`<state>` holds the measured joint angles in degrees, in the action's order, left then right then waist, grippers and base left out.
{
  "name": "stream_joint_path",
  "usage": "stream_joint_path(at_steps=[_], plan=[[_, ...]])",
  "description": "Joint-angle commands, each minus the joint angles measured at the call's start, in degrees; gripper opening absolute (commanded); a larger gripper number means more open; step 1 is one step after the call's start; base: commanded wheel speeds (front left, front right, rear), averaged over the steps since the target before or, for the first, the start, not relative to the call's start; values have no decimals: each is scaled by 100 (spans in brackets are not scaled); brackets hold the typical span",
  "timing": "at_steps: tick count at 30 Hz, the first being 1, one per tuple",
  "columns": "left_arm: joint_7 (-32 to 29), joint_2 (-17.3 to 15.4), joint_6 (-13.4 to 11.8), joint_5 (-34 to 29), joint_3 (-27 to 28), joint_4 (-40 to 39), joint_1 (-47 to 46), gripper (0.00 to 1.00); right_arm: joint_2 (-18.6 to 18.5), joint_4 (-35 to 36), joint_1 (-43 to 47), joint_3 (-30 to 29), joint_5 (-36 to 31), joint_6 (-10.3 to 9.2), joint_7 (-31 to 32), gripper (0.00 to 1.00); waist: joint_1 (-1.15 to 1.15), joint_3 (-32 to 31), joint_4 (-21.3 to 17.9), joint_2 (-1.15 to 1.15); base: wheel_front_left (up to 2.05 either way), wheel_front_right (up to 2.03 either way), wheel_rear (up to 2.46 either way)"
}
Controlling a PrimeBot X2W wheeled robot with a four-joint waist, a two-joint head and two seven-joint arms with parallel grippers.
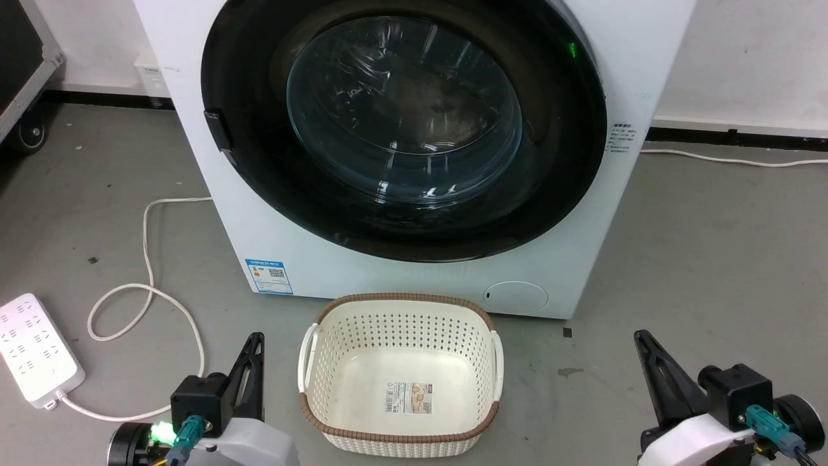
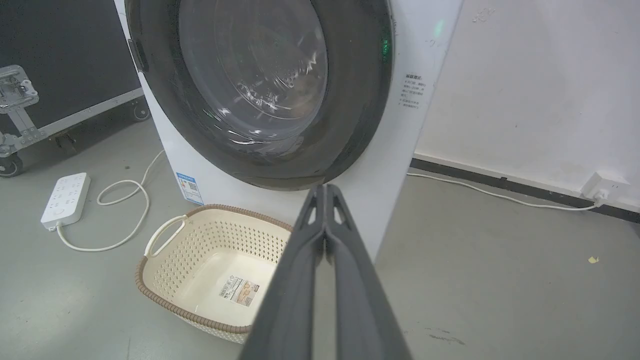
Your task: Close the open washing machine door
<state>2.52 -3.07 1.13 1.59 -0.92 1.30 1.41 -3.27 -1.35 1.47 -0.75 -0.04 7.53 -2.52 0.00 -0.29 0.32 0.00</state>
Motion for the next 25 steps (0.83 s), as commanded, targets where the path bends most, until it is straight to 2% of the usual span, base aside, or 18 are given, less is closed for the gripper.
stream_joint_path(at_steps=[1,25], plan=[[-45,2,-38,-57,24,-35,-78,0,32,55,-106,17,3,-4,44,0,0,3,-3,0,0,0,0],[-252,19,-113,-159,92,-130,-141,0,39,135,-147,75,4,-4,252,0,0,29,-32,0,0,0,0]])
